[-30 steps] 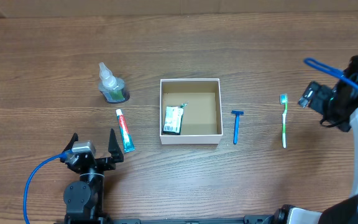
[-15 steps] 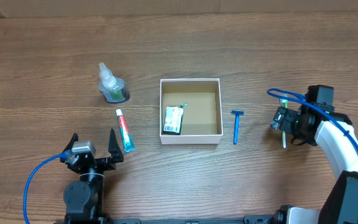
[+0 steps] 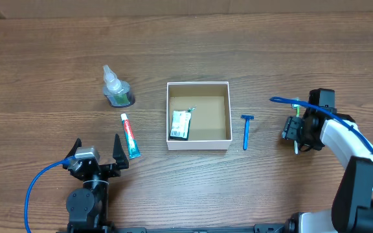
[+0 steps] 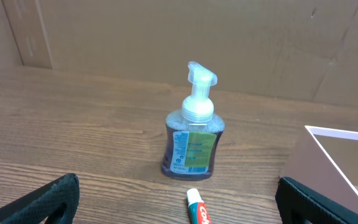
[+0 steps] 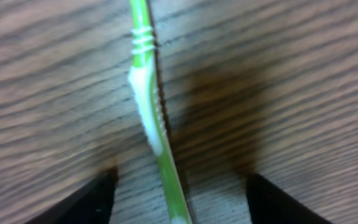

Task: Pack container
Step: 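Move the right gripper to the green toothbrush and grasp it, then place the toothbrush into the box with the right gripper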

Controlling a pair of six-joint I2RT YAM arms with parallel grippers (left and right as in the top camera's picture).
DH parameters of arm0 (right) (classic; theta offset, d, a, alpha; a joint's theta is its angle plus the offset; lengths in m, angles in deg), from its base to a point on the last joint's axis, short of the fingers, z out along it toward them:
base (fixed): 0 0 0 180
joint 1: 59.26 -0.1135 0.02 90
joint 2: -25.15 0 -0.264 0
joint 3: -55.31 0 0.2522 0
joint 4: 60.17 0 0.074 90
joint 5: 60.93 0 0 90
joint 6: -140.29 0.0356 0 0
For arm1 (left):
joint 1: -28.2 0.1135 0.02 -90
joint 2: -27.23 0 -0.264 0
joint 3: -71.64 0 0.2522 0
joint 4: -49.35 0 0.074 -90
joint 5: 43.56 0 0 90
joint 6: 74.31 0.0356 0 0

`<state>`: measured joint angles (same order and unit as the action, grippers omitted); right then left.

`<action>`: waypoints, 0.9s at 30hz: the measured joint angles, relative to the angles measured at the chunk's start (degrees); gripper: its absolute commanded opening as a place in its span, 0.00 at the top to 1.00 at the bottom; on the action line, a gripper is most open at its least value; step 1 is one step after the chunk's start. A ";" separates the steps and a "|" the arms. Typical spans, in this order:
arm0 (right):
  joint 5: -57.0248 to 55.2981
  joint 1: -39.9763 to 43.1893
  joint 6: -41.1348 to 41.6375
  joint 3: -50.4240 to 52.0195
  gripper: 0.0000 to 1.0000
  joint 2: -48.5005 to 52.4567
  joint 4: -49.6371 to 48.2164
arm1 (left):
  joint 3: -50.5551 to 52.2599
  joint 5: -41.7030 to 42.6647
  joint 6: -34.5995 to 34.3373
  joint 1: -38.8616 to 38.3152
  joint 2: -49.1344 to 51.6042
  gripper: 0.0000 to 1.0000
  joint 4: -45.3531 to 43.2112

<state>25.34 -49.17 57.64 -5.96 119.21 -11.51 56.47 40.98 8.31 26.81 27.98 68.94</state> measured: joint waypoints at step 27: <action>8.11 -0.39 -0.26 -8.94 0.96 1.01 13.00 | 0.00 0.00 0.00 0.00 0.00 0.00 0.00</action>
<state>33.45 -49.57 57.38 -14.90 120.21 1.49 56.47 40.98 8.31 26.81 27.98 68.94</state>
